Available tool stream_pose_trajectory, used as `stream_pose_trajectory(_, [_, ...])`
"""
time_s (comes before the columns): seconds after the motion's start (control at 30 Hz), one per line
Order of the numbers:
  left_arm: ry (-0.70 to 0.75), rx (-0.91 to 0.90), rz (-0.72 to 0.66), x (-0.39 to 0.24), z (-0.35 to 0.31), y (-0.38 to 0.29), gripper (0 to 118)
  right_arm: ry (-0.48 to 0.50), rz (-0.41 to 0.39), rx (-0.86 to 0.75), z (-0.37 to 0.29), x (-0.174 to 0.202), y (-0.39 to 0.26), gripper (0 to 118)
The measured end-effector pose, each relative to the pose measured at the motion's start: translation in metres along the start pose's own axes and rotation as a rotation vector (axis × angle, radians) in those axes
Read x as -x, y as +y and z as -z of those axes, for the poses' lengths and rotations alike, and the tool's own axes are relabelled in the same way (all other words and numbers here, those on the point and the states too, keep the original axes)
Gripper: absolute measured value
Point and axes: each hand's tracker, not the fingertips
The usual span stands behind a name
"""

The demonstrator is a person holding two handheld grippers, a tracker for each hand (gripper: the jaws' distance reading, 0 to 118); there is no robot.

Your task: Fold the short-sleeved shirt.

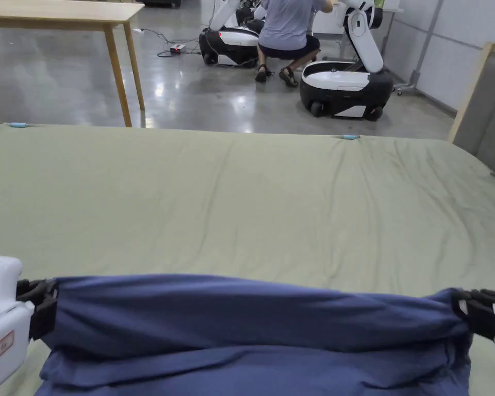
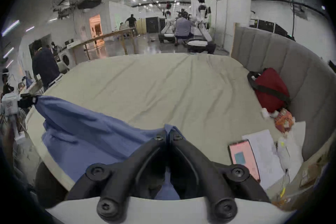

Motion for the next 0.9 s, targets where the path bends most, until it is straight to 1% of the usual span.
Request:
stream_pose_trajectory(0.07, [0.011, 0.034, -0.016, 0.008, -0.008, -0.025, 10, -0.021, 0.006, 0.027, -0.013, 0.003, -0.03, 4])
stream_pose_trajectory(0.1, [-0.001, 0.092, -0.018, 0.01, -0.008, -0.041, 10, -0.016, 0.025, 0.055, -0.016, 0.004, -0.046, 4])
stream_pose_trajectory(0.17, [0.0, 0.15, -0.01, 0.008, -0.005, -0.063, 10, -0.017, 0.041, 0.093, -0.01, 0.003, -0.072, 4])
stream_pose_trajectory(0.23, [0.01, 0.166, 0.009, 0.0, 0.001, -0.076, 10, -0.035, 0.032, 0.126, -0.004, 0.01, -0.091, 4])
stream_pose_trajectory(0.33, [0.028, 0.171, -0.012, -0.003, 0.008, -0.084, 12, -0.05, 0.042, 0.136, 0.001, 0.015, -0.103, 5])
stream_pose_trajectory(0.37, [0.05, 0.152, -0.015, -0.005, 0.005, -0.082, 28, -0.087, 0.036, 0.116, -0.003, 0.017, -0.1, 12])
stream_pose_trajectory(0.4, [0.106, 0.113, -0.002, -0.008, -0.002, -0.077, 81, -0.086, 0.042, 0.075, -0.011, 0.019, -0.094, 26])
stream_pose_trajectory(0.43, [0.121, 0.068, 0.007, -0.011, -0.011, -0.071, 110, -0.078, 0.057, 0.039, -0.021, 0.022, -0.086, 35])
stream_pose_trajectory(0.47, [0.103, 0.01, 0.001, -0.013, -0.022, -0.065, 114, -0.05, 0.076, 0.003, -0.031, 0.026, -0.077, 46])
stream_pose_trajectory(0.5, [0.053, -0.081, -0.023, -0.017, -0.036, -0.055, 114, -0.023, 0.089, -0.062, -0.041, 0.032, -0.069, 67])
stream_pose_trajectory(0.57, [0.016, -0.144, -0.024, -0.027, -0.048, -0.037, 114, -0.012, 0.078, -0.183, -0.056, 0.046, -0.054, 101])
stream_pose_trajectory(0.6, [0.007, -0.184, -0.02, -0.032, -0.051, -0.031, 114, -0.005, 0.06, -0.243, -0.061, 0.056, -0.047, 112])
stream_pose_trajectory(0.63, [-0.004, -0.223, -0.018, -0.039, -0.054, -0.023, 114, -0.003, 0.045, -0.29, -0.064, 0.066, -0.041, 116])
stream_pose_trajectory(0.67, [-0.02, -0.241, -0.025, -0.044, -0.055, -0.017, 114, -0.012, 0.027, -0.326, -0.064, 0.074, -0.038, 117])
stream_pose_trajectory(0.7, [-0.037, -0.254, -0.037, -0.051, -0.056, -0.011, 113, -0.025, -0.001, -0.341, -0.062, 0.082, -0.037, 117])
stream_pose_trajectory(0.73, [-0.037, -0.262, -0.042, -0.057, -0.055, -0.008, 110, -0.028, -0.014, -0.327, -0.06, 0.089, -0.036, 112])
stream_pose_trajectory(0.77, [-0.033, -0.273, -0.035, -0.062, -0.053, -0.008, 102, -0.015, -0.016, -0.323, -0.059, 0.094, -0.038, 97])
stream_pose_trajectory(0.8, [-0.025, -0.279, -0.015, -0.067, -0.051, -0.01, 76, 0.005, -0.013, -0.359, -0.059, 0.097, -0.041, 55])
stream_pose_trajectory(0.83, [-0.017, -0.268, 0.015, -0.071, -0.048, -0.011, 44, 0.0, -0.005, -0.4, -0.059, 0.101, -0.044, 18])
stream_pose_trajectory(0.87, [-0.01, -0.255, 0.026, -0.074, -0.042, -0.016, 16, -0.042, -0.019, -0.408, -0.058, 0.106, -0.045, 6])
stream_pose_trajectory(0.9, [-0.005, -0.248, 0.033, -0.077, -0.041, -0.019, 11, -0.091, -0.034, -0.399, -0.055, 0.11, -0.044, 6])
